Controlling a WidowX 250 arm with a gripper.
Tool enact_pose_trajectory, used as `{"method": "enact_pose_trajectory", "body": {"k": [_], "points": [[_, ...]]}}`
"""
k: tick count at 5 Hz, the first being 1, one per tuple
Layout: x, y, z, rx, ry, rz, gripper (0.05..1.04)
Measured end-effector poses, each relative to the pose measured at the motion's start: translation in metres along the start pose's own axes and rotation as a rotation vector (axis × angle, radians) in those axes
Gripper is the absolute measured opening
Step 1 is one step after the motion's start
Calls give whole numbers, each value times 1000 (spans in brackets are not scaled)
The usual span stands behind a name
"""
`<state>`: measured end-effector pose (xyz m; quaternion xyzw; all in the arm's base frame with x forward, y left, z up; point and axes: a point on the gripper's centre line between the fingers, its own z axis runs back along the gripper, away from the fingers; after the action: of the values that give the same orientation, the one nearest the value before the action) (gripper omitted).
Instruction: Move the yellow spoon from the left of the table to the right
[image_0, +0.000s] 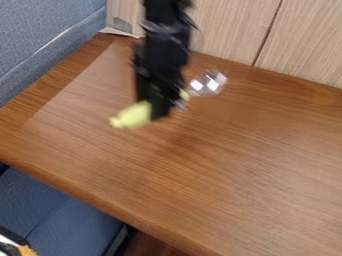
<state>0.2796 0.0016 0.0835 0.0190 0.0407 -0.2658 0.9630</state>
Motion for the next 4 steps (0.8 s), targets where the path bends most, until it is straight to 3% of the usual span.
{"method": "enact_pose_trajectory", "body": {"k": [1,2,3,4], "points": [[30,-41,-20,-15,0,-145,420],[58,-80,-46,15,41,-218,419],[65,-92,-57,61,82,-273,419],[66,-90,-57,81,82,-261,472]]}}
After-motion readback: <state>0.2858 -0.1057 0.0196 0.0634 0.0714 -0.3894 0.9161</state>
